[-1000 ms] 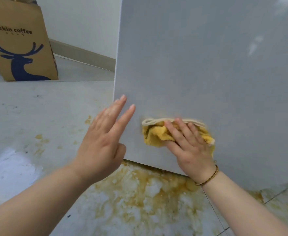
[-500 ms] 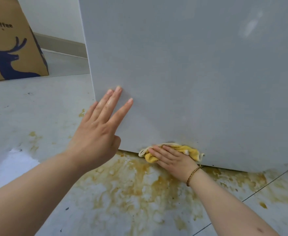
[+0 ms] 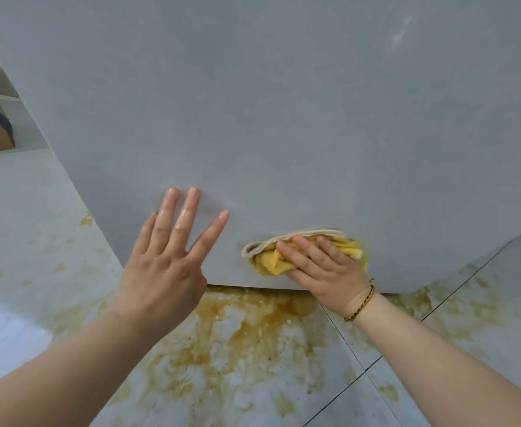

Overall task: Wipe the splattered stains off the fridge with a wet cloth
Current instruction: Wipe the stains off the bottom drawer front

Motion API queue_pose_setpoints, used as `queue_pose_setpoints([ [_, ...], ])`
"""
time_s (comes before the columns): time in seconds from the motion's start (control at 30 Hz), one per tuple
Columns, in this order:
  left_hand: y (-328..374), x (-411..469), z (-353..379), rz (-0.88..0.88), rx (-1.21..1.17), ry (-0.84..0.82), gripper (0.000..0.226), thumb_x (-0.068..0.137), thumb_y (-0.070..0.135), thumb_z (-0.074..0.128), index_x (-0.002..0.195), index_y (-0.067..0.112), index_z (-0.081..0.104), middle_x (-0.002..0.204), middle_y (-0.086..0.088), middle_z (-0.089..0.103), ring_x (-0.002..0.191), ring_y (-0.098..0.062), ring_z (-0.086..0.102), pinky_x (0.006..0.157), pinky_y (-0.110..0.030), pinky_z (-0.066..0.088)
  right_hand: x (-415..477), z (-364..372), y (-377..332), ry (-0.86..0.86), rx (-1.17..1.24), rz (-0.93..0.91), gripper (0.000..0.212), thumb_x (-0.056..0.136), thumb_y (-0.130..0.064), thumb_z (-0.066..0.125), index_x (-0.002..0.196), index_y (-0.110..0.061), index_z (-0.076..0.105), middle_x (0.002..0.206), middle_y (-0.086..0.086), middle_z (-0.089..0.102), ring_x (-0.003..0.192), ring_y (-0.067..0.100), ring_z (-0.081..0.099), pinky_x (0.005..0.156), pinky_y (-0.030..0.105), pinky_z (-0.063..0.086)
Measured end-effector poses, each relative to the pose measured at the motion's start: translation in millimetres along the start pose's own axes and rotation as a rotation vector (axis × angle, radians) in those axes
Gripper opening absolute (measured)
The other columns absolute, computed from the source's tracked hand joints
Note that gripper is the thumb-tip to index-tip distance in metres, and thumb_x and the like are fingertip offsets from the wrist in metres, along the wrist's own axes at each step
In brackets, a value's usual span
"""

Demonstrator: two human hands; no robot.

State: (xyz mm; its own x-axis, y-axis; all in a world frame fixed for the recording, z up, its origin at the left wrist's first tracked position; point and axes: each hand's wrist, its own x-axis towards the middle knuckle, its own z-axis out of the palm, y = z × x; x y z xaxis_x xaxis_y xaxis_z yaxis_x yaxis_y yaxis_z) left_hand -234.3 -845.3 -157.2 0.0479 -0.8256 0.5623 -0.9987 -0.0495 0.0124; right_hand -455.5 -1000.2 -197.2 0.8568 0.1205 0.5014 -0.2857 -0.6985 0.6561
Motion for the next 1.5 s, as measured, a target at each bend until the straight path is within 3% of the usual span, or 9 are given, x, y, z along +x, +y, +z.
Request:
queue_pose_setpoints([
  [0.13, 1.2, 0.8, -1.8, -0.011, -0.001, -0.042, 0.076, 0.066, 0.024, 0.033, 0.139, 0.022, 0.013, 0.144, -0.019, 0.015, 0.139, -0.017, -0.023, 0.103, -0.042, 0.012, -43.6, 15.2, -9.7, -0.283, -0.045, -0.252, 0.047, 0.093, -0.004, 0.018, 0.127, -0.02, 0.047, 0.155, 0.011, -0.011, 0.143, 0.026, -0.01, 0.117, 0.036, -0.006],
  [0.2, 3.7, 1.5, -4.2, -0.051, -0.029, -0.053, 0.076, 0.067, 0.028, 0.032, 0.14, 0.023, 0.012, 0.145, -0.017, 0.013, 0.139, -0.014, -0.023, 0.109, -0.038, 0.003, -45.4, 8.5, -13.4, -0.309, -0.032, -0.183, 0.047, 0.088, -0.008, 0.027, 0.116, -0.023, 0.061, 0.155, 0.008, 0.009, 0.143, 0.024, -0.01, 0.117, 0.036, -0.004],
  [0.27, 8.8, 2.2, -5.6, -0.095, -0.052, -0.061, 0.075, 0.068, 0.032, 0.032, 0.141, 0.022, 0.017, 0.145, -0.017, 0.012, 0.139, -0.013, -0.022, 0.112, -0.034, -0.004, -36.1, -1.1, -26.8, -0.21, 0.037, 0.125, 0.045, 0.096, -0.007, 0.027, 0.101, -0.025, 0.067, 0.146, -0.003, 0.037, 0.144, 0.022, 0.002, 0.117, 0.037, 0.004],
  [0.5, 44.7, 12.7, -3.3, 0.041, -0.1, 0.044, 0.065, 0.074, 0.022, 0.037, 0.138, 0.02, 0.022, 0.141, -0.02, 0.021, 0.143, -0.019, -0.006, 0.115, -0.032, -0.002, 88.9, -20.5, -70.5, 0.46, 0.542, 1.698, 0.05, 0.087, -0.012, 0.032, 0.135, -0.018, 0.023, 0.147, 0.005, 0.021, 0.134, 0.027, 0.015, 0.107, 0.036, 0.022],
  [0.73, 48.5, 21.6, 7.7, 0.219, 0.019, -0.038, 0.071, 0.071, 0.02, 0.035, 0.14, 0.02, 0.02, 0.143, -0.016, 0.022, 0.142, -0.014, -0.012, 0.114, -0.039, 0.002, 53.0, -17.6, -44.3, 0.559, 0.635, 1.94, 0.058, 0.088, -0.007, 0.031, 0.14, -0.025, 0.011, 0.142, -0.003, 0.013, 0.138, 0.017, 0.015, 0.103, 0.009, 0.017],
  [0.93, 52.1, 18.1, 10.8, 0.198, 0.077, -0.09, 0.068, 0.07, 0.024, 0.031, 0.138, 0.015, 0.028, 0.154, -0.001, -0.015, 0.141, -0.015, -0.015, 0.114, -0.042, -0.002, -11.8, -2.5, -18.5, 0.6, 0.935, 2.781, 0.052, 0.095, 0.0, 0.023, 0.144, -0.015, 0.02, 0.146, 0.012, 0.032, 0.126, 0.032, 0.041, 0.103, 0.039, 0.037],
  [1.13, 53.9, 19.6, 9.5, 0.17, 0.078, -0.124, 0.08, 0.06, 0.021, 0.049, 0.137, 0.015, 0.028, 0.152, 0.005, -0.021, 0.141, -0.014, -0.016, 0.114, -0.038, -0.008, -29.4, -23.6, 7.5, 0.566, 1.236, 2.917, 0.043, 0.102, -0.023, 0.014, 0.141, -0.009, 0.026, 0.139, 0.009, 0.04, 0.123, 0.027, 0.041, 0.102, 0.041, 0.032],
  [1.37, 56.3, 19.8, 13.6, 0.144, 0.071, -0.161, 0.093, 0.056, 0.013, 0.07, 0.138, 0.019, 0.027, 0.151, 0.003, -0.025, 0.14, -0.016, -0.018, 0.113, -0.039, -0.011, -67.6, -30.2, 40.4, 0.695, 0.989, 2.674, 0.048, 0.1, -0.009, 0.017, 0.143, -0.029, 0.023, 0.132, -0.001, 0.045, 0.119, 0.019, 0.047, 0.084, 0.032, 0.039],
  [1.5, 53.6, 18.8, 11.4, 0.164, 0.081, -0.164, 0.089, 0.056, 0.014, 0.061, 0.138, 0.017, 0.027, 0.151, 0.003, -0.024, 0.14, -0.015, -0.019, 0.113, -0.038, -0.01, -34.2, -27.2, 10.8, 0.766, 1.016, 2.634, 0.047, 0.097, -0.006, 0.023, 0.143, -0.019, 0.026, 0.138, 0.005, 0.044, 0.122, 0.027, 0.047, 0.101, 0.043, 0.039],
])
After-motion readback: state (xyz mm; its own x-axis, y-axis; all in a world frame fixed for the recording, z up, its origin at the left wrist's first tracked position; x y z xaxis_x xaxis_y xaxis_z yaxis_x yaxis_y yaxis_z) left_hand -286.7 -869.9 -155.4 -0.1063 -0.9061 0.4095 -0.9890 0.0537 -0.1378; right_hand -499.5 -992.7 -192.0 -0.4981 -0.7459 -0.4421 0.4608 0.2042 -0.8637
